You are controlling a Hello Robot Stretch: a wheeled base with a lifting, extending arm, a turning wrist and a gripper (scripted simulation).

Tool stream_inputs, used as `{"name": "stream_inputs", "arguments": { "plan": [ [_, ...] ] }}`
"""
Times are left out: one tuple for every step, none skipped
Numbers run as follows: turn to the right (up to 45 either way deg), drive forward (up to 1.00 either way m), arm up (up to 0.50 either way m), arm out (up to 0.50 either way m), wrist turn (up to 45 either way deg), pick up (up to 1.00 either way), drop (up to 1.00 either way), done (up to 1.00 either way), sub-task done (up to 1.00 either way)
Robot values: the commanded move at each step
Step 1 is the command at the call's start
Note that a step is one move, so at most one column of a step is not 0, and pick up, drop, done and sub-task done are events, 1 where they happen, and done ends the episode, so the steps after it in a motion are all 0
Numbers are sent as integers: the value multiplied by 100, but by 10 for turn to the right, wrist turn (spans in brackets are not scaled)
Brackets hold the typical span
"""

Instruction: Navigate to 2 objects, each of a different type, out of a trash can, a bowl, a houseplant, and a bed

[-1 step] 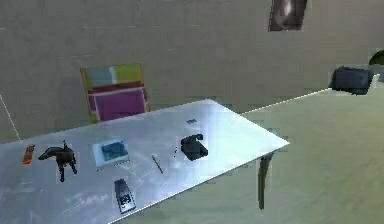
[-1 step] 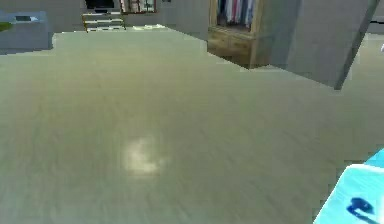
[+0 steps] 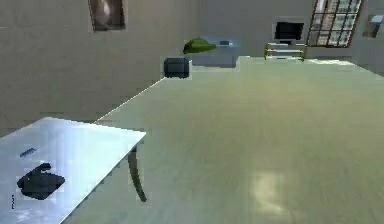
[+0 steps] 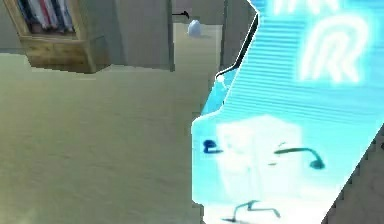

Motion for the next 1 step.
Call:
{"name": "stream_inputs", "arguments": {
  "plan": [
    [450,0,0,0,0,0,0,0,0]
  ]
}}
